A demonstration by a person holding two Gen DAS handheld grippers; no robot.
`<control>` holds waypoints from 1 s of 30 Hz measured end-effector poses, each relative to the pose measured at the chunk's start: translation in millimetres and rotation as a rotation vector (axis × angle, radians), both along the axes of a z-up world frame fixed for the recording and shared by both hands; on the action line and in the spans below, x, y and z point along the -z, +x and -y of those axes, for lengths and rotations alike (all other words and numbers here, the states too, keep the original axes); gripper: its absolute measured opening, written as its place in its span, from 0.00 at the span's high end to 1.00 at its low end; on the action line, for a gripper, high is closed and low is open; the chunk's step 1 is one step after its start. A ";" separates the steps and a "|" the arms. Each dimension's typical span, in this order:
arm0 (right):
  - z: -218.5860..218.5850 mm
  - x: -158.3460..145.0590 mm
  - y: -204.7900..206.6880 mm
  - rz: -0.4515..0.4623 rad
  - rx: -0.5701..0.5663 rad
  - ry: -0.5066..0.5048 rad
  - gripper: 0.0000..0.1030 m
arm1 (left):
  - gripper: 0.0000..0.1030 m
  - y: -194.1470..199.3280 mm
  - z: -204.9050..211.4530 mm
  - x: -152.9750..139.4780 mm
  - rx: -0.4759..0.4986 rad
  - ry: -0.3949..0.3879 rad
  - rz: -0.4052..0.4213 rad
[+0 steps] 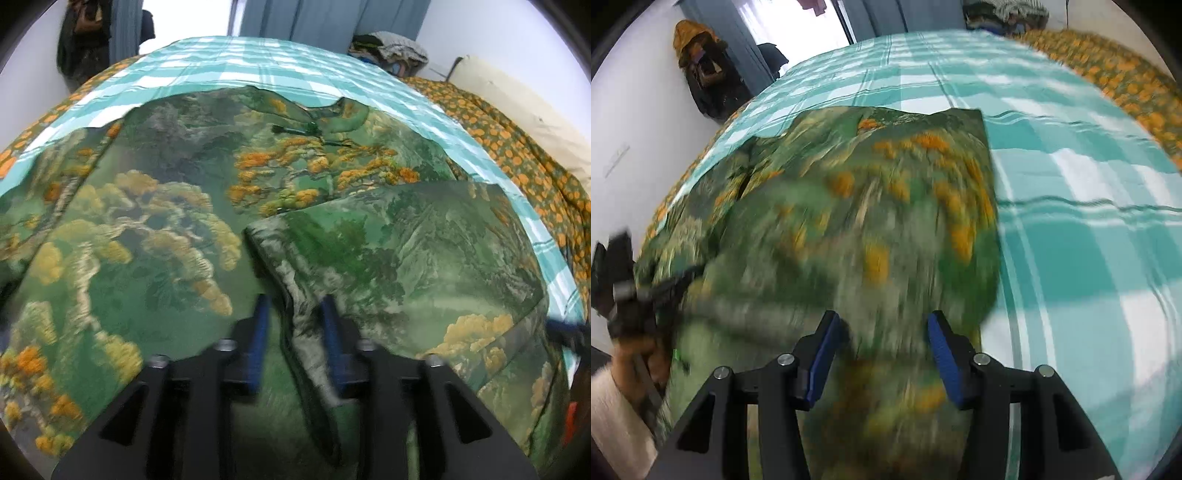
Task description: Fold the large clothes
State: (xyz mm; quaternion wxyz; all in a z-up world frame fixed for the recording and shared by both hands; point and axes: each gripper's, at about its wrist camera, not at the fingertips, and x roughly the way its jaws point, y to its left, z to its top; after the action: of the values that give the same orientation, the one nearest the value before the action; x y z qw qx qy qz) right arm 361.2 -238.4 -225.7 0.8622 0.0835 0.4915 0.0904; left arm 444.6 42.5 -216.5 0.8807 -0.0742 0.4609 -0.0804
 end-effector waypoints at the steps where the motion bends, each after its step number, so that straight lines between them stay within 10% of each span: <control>1: -4.1 -2.8 -15.1 0.020 -0.002 0.008 0.50 | 0.38 -4.8 -1.9 -5.2 -0.017 0.006 0.000; 3: -12.1 -10.6 -48.7 0.081 0.001 -0.003 0.48 | 0.10 -21.0 -4.6 -18.1 -0.040 0.011 0.024; 16: -48.5 -20.1 -152.4 0.232 -0.055 -0.090 0.39 | 0.06 -134.4 -75.8 -77.9 -0.044 0.141 0.057; 23: -57.7 -25.6 -157.1 0.283 -0.049 -0.118 0.39 | 0.05 -157.7 -185.0 -80.9 -0.317 0.080 0.035; 30: -68.2 -20.7 -154.8 0.265 -0.060 -0.138 0.39 | 0.05 -163.5 -303.7 -60.0 -0.663 -0.146 0.078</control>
State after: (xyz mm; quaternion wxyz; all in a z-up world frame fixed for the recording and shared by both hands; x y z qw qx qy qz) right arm 206.4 -170.2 -205.1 0.9200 -0.0034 0.3808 0.0924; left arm 281.1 346.3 -156.5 0.8682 -0.2797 0.3706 0.1749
